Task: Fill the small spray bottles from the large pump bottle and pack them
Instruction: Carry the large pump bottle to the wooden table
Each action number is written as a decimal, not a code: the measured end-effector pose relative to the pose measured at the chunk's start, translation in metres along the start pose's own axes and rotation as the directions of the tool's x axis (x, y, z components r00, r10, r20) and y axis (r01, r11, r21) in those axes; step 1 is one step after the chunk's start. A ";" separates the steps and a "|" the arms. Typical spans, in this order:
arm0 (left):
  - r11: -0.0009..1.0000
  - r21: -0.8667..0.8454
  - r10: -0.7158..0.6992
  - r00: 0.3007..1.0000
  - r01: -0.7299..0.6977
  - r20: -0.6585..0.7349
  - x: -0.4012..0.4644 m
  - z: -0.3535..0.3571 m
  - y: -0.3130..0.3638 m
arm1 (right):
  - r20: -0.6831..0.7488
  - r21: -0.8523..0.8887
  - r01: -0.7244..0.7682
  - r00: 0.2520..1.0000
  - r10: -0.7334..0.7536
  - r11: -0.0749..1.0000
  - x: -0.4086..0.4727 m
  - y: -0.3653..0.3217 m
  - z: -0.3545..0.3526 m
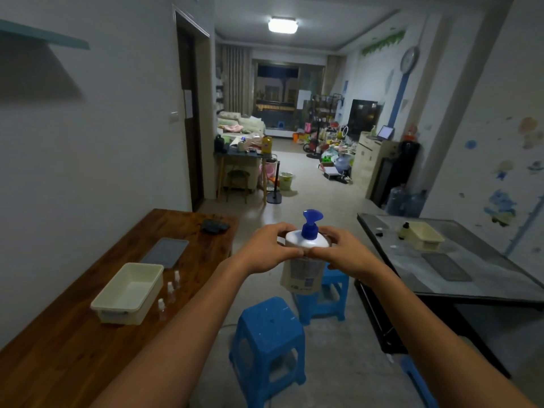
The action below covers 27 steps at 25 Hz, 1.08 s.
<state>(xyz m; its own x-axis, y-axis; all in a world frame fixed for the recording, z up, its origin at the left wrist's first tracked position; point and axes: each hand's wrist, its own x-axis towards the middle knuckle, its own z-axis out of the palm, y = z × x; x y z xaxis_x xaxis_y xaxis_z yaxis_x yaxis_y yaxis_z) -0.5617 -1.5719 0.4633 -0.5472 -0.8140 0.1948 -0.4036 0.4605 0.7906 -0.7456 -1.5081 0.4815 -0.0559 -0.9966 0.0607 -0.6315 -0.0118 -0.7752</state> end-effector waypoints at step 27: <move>0.883 -0.059 -0.429 0.751 0.466 -0.502 0.280 -0.133 -0.234 | 0.523 0.067 0.418 0.759 -0.388 0.906 0.500 0.021 0.098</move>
<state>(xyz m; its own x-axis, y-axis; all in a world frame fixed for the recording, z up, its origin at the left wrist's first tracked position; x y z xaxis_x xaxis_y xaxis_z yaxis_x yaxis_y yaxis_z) -0.5230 -1.9540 0.4100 0.1308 -0.9865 0.0982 -0.5683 0.0065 0.8228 -0.7109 -2.0151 0.4339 0.6072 -0.7943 0.0185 -0.5440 -0.4325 -0.7190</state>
